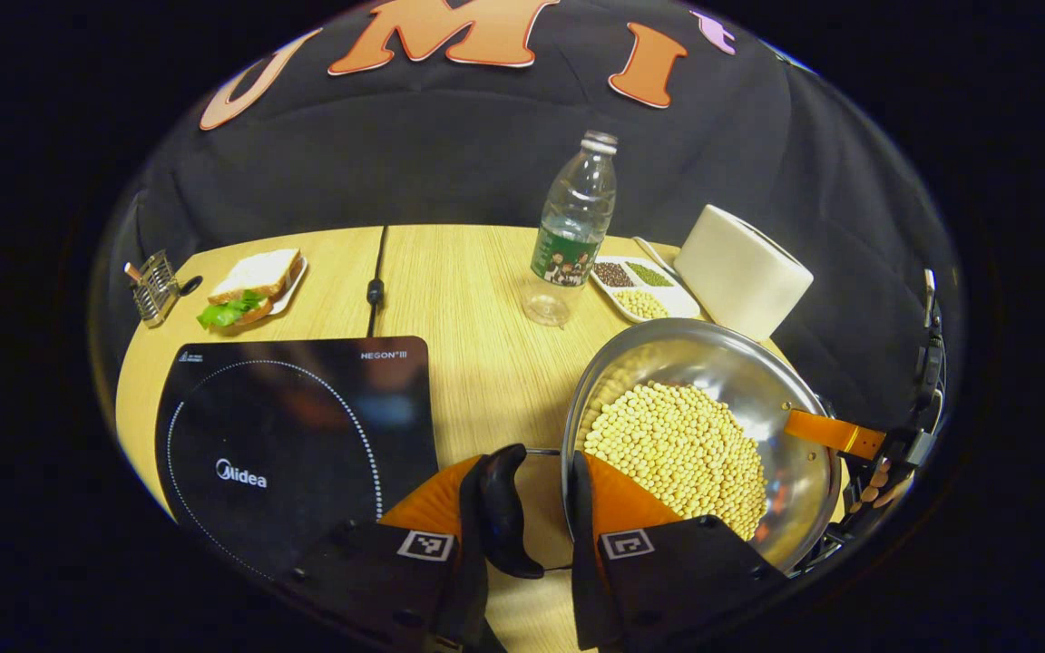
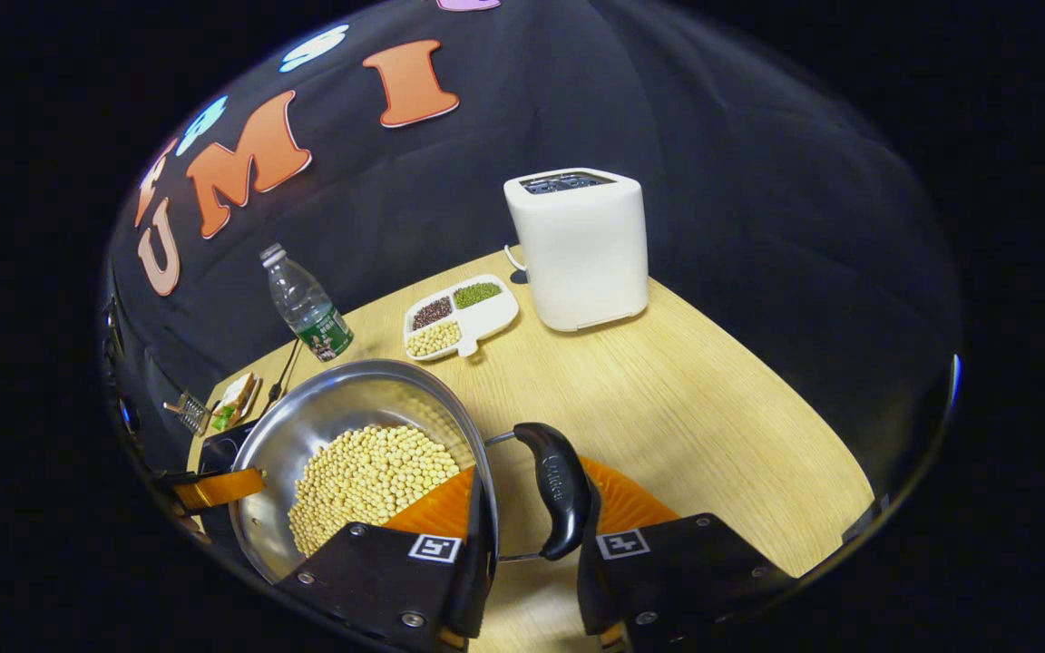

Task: First push the handle of the pot to place it horizontally, then grasp the pot with both hands and set it on the induction cooktop.

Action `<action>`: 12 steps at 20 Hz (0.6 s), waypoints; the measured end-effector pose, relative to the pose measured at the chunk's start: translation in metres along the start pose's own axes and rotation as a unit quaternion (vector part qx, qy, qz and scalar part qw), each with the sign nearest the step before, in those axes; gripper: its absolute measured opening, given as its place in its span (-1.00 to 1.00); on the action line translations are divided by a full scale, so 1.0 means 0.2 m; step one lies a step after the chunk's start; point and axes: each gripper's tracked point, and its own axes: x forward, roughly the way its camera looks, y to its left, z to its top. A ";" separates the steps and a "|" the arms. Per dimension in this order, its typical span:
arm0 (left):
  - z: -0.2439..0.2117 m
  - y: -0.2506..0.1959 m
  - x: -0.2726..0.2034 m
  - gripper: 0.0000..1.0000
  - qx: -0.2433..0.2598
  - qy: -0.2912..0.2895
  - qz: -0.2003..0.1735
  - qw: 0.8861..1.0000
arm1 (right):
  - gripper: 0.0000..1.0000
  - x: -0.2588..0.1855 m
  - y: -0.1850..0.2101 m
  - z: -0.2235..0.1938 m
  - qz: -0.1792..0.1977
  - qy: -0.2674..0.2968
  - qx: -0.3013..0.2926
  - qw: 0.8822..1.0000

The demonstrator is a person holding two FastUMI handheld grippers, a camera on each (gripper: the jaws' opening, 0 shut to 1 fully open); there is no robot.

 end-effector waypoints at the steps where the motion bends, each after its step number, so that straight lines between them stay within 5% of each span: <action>1: 0.02 0.01 -0.05 -0.10 0.002 -0.006 -0.001 1.000 | -0.19 -0.03 0.03 0.02 0.002 -0.006 0.000 1.000; 6: 0.15 0.12 -0.27 -0.17 0.001 -0.027 0.005 1.000 | -0.20 -0.18 0.22 0.10 0.021 -0.023 -0.013 0.999; 7: 0.16 0.15 -0.30 -0.03 -0.002 -0.032 0.007 0.999 | -0.20 -0.21 0.27 0.10 0.026 -0.024 -0.016 0.999; 12: 0.17 0.39 -0.49 -0.17 -0.021 -0.043 0.022 0.999 | -0.20 -0.27 0.53 0.09 0.048 -0.025 -0.031 0.998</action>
